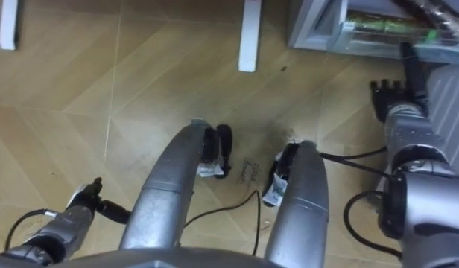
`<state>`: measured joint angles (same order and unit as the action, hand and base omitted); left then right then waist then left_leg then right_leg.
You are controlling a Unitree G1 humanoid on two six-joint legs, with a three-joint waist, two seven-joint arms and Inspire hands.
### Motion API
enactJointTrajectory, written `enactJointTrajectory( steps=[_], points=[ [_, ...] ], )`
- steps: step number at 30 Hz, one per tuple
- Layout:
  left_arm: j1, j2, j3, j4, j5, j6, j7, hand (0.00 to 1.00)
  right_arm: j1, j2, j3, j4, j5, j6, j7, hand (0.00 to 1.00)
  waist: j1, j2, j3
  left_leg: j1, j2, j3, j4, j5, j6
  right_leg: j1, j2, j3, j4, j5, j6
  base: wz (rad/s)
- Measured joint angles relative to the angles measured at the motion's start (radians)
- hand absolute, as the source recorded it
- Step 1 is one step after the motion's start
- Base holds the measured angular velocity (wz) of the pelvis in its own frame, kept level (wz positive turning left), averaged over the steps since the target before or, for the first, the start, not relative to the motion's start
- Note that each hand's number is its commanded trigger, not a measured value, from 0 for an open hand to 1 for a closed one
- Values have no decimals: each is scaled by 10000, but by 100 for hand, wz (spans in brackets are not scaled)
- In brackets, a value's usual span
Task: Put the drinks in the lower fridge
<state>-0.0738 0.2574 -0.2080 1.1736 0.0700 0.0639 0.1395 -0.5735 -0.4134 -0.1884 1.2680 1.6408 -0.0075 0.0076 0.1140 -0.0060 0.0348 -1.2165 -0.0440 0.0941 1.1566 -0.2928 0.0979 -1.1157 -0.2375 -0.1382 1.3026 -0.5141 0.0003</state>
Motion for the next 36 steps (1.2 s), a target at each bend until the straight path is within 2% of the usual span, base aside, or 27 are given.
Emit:
enactJointTrajectory(
  steps=[3,5,9,13,16,19,21,24,31,36],
  points=[
    [441,133,6,-704,-4,9,-129,0,-92,-304,116,-305,46,0,75,0,15,-61,3,-170,-61,-16,271,-46,0,-111,-129,-18,321,-153,-19,13],
    [667,183,9,-962,-5,20,-242,0,-74,-319,185,-304,47,29,5,0,-20,-140,9,-191,-122,-18,286,-40,-11,-120,-228,-48,407,-209,-33,13],
    [1150,300,9,-1358,-23,15,-502,0,-72,-364,204,-305,31,16,-26,0,-36,-161,6,-217,-185,-50,283,-31,-26,-115,-410,-125,431,-235,-57,5],
    [1315,390,43,-1395,-58,10,-644,0,-73,-364,216,-307,34,15,-38,0,-63,-164,8,-217,-210,-50,282,-32,-24,-112,-445,-132,430,-241,-55,0],
    [1437,459,35,-1528,-470,-26,-676,0,-77,-365,313,-357,44,12,-60,0,-105,-169,11,-217,-220,-41,282,-34,-20,-114,-446,-112,436,-253,-35,0],
    [1524,503,36,-1613,-580,-56,-685,0,-77,-364,486,-655,44,0,-375,0,-141,-188,22,-221,-218,-16,267,-35,-19,-140,-460,-95,441,-255,-36,0],
    [1702,539,46,-1803,-574,-115,-709,0,-87,-364,487,-690,43,4,-513,0,-149,-305,31,-208,-232,61,259,-38,-14,-184,-580,-83,506,-286,-93,0],
    [1992,685,48,-2128,-594,-167,-825,0,-93,-365,502,-705,43,49,-670,0,-120,-446,25,-203,-221,79,261,-39,-12,-200,-569,-65,536,-308,-101,0],
    [2666,960,126,-2518,-587,-273,-774,0,-187,-616,642,-1831,36,35,-1717,0,3,-443,18,-174,-210,61,226,-38,-15,-199,-563,-137,529,-329,-142,0],
    [2691,1063,108,-2583,-573,-274,-712,0,-629,-718,1085,-2222,16,-374,-1926,0,41,-434,17,-166,-202,32,174,-36,-91,-213,-547,-112,535,-381,-236,0]
  ],
)
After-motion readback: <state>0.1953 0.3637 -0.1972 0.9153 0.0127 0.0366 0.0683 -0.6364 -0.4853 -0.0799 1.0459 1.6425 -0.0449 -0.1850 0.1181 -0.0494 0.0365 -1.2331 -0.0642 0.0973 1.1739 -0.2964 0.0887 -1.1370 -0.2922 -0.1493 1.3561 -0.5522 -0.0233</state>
